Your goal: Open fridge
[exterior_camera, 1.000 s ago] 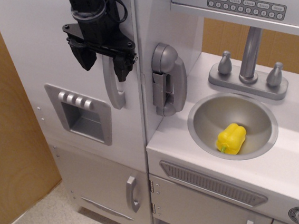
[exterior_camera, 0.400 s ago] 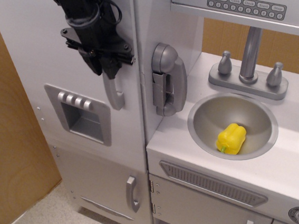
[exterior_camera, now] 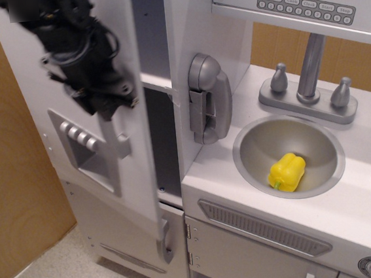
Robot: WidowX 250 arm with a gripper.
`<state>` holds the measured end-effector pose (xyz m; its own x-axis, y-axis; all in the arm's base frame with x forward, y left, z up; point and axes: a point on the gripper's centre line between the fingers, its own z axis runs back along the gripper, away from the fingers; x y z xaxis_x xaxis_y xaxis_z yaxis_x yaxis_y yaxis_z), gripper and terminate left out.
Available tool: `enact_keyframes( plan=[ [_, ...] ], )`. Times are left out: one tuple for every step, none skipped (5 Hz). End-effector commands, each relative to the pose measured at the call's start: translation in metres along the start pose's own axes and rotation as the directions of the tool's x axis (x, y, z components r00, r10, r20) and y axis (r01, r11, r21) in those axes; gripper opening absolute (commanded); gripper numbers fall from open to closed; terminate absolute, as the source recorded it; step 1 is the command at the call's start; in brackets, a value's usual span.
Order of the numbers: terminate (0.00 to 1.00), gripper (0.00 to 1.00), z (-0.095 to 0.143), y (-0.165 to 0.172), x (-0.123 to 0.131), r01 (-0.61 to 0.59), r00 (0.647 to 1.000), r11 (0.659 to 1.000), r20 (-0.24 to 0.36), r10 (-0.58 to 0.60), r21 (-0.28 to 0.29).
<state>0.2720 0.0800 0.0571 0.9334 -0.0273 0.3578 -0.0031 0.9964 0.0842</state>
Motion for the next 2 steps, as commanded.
enact_keyframes(
  plan=[
    [0.0,1.0,0.025,0.003,-0.021,-0.022,0.992,0.993,-0.123,0.037,0.118],
    [0.0,1.0,0.024,-0.019,-0.035,-0.026,0.98,0.995,-0.196,0.044,0.096]
  ],
)
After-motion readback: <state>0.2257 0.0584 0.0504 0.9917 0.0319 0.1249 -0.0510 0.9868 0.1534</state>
